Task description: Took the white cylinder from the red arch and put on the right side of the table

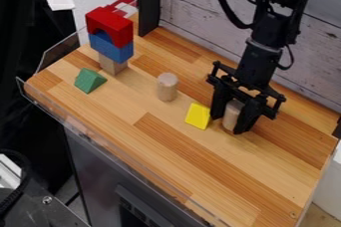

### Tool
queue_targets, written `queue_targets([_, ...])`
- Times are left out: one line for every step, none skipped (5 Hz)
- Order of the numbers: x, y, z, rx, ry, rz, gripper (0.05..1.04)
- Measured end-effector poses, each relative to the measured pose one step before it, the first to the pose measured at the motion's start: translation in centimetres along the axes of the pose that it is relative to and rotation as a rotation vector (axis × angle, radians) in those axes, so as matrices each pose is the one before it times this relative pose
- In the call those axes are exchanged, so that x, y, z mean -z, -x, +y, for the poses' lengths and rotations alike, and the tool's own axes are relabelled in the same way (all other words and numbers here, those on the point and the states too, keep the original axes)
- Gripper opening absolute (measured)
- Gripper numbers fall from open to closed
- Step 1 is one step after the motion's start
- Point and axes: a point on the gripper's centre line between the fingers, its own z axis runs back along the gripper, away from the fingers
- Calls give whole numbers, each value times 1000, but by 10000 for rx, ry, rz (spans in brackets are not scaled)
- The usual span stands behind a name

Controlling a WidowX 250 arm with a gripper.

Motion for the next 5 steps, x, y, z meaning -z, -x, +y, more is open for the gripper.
queue_targets([11,-15,-138,119,-18,-13,623])
queue_targets([-11,-51,-428,84,305,-32,923])
queue_targets([-16,-33,115,-30,33,-19,1000])
queue_targets([145,95,128,-16,175,33,1000])
queue_targets([-2710,1177,856,-268,204,-884,1000])
